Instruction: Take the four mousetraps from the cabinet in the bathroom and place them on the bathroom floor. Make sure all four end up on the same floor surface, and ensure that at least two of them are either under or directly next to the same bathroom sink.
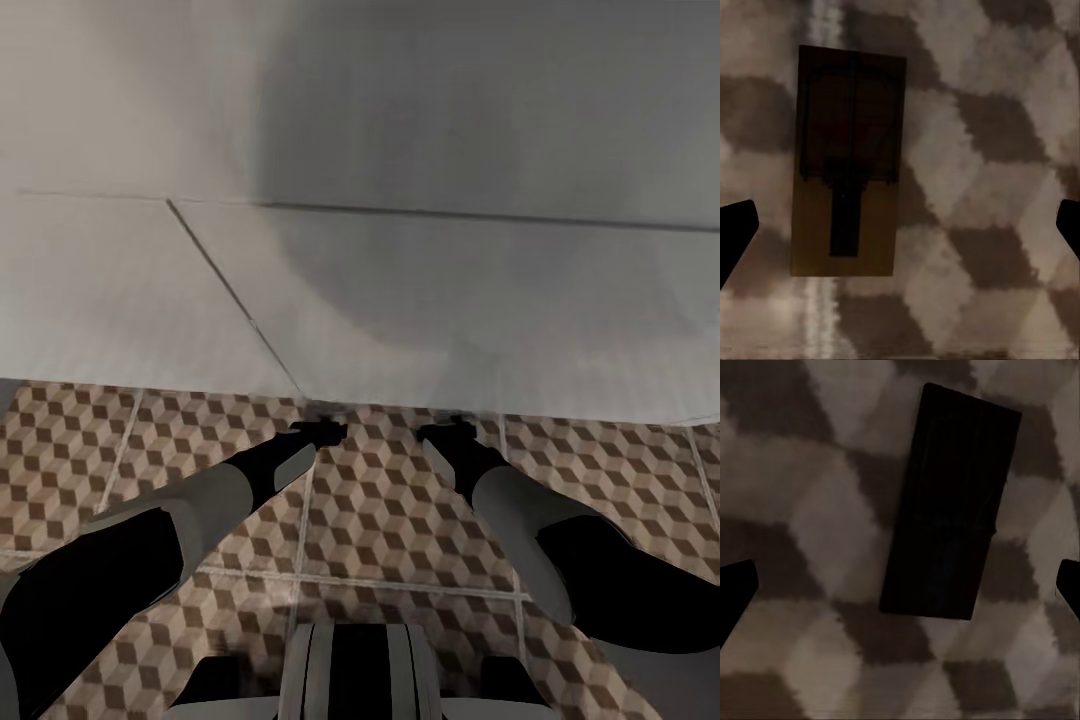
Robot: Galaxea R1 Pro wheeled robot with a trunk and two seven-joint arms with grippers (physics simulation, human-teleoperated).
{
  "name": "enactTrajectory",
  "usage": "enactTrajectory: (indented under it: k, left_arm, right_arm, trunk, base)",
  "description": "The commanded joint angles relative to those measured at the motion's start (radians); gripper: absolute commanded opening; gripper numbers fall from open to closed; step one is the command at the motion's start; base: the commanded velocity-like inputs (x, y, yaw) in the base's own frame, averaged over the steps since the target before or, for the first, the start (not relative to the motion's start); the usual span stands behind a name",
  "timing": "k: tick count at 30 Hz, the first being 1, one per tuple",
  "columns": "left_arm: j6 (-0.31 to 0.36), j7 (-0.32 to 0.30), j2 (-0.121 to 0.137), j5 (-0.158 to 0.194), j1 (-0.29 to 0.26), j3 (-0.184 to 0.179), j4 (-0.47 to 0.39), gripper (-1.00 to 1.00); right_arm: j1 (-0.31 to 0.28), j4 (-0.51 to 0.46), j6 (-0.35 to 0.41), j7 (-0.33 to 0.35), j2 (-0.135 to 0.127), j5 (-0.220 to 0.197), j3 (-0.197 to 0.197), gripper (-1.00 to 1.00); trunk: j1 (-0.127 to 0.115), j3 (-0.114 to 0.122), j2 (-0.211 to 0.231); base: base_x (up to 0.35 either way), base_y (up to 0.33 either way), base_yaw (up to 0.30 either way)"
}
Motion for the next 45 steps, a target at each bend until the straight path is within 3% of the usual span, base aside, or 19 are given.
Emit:
enactTrajectory:
  k: [1,31,45]
  left_arm:
    - [0.002,0.007,0.0,0.004,-0.001,-0.006,-0.002,1.0]
    - [-0.001,0.007,0.001,0.003,-0.001,-0.007,-0.003,1.0]
    - [-0.003,0.007,0.001,0.002,-0.001,-0.007,-0.004,1.0]
  right_arm:
    - [0.0,-0.002,0.006,-0.006,0.0,-0.01,0.009,1.0]
    - [0.0,-0.002,0.006,-0.006,-0.002,-0.01,0.009,1.0]
    - [0.0,-0.001,0.004,-0.006,0.0,-0.01,0.009,1.0]
  trunk:
    - [-0.001,0.0,0.0]
    - [-0.001,0.0,0.0]
    - [-0.001,0.0,0.0]
  base:
    - [-0.267,0.0,0.0]
    - [-0.291,-0.097,0.0]
    - [-0.078,-0.017,0.0]
